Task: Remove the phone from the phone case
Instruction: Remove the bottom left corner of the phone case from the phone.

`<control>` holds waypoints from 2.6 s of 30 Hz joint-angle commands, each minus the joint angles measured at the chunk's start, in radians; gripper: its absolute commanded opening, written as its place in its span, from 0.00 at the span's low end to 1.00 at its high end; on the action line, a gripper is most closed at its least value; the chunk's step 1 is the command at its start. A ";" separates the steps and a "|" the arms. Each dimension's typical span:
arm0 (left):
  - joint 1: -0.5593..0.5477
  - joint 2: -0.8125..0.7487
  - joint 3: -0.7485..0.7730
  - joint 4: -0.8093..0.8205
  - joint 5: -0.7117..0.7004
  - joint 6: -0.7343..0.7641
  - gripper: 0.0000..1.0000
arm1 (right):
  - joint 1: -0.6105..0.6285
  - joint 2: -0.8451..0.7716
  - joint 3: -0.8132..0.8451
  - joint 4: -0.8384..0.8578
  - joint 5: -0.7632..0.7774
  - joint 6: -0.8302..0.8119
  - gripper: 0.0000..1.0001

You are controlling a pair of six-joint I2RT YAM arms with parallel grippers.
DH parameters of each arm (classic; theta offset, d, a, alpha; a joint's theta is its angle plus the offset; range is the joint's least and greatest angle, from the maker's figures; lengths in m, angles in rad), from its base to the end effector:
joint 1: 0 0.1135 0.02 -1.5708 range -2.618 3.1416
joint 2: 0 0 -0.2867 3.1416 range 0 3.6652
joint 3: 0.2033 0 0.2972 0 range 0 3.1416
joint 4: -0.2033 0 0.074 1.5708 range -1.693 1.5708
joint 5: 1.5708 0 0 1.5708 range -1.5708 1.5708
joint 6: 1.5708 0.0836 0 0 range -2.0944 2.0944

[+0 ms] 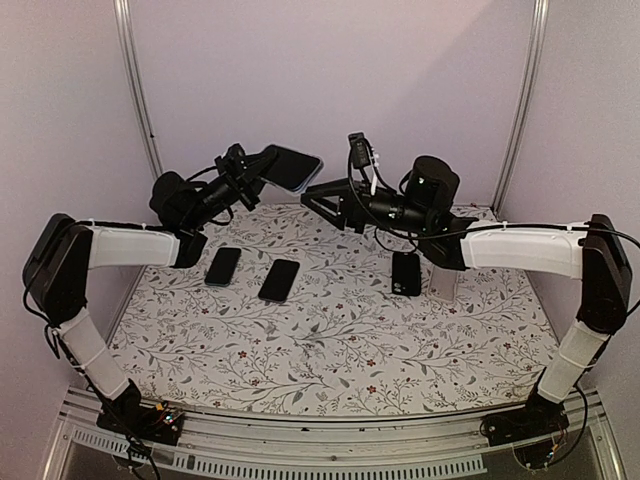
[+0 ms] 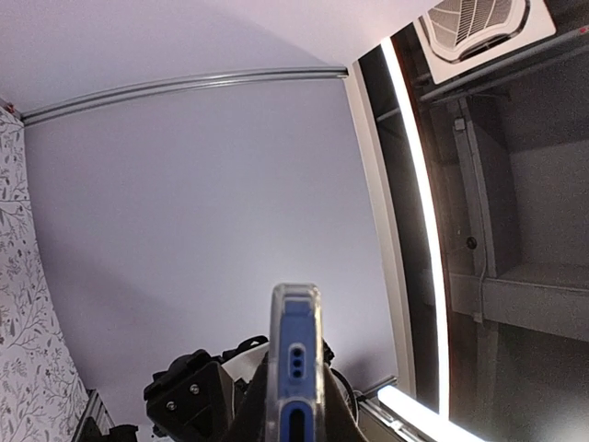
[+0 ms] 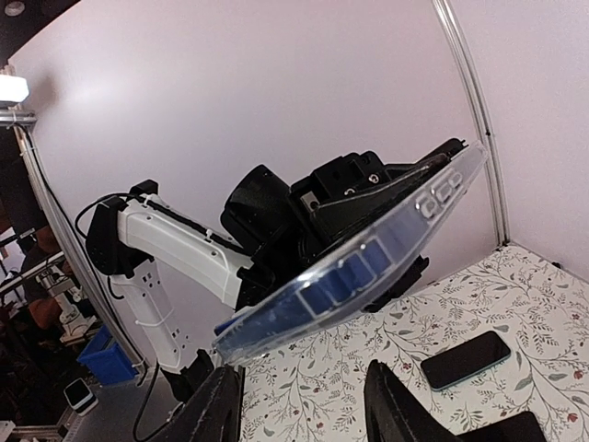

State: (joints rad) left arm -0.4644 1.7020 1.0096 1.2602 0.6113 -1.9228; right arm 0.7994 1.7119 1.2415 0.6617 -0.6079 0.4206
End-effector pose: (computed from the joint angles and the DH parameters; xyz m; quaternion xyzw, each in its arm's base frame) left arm 0.3719 -0.2400 0.3347 -0.1087 0.5177 -0.8307 0.1735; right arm 0.3053 0.3824 0.3460 -0.3411 0.5529 0.5778 0.4942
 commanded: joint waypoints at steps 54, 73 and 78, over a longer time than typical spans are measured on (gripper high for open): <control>0.002 -0.052 0.011 0.094 0.011 0.014 0.00 | 0.026 0.026 0.059 0.049 -0.039 0.155 0.42; 0.000 -0.048 0.036 0.092 0.029 0.037 0.00 | 0.038 0.055 0.115 -0.065 0.029 0.153 0.33; 0.005 -0.070 0.039 0.108 0.024 0.074 0.00 | 0.037 0.073 0.120 -0.105 0.054 0.173 0.25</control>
State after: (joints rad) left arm -0.4538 1.6718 1.0077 1.2922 0.6170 -1.8793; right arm 0.8417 1.7481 1.3449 0.6365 -0.6331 0.5705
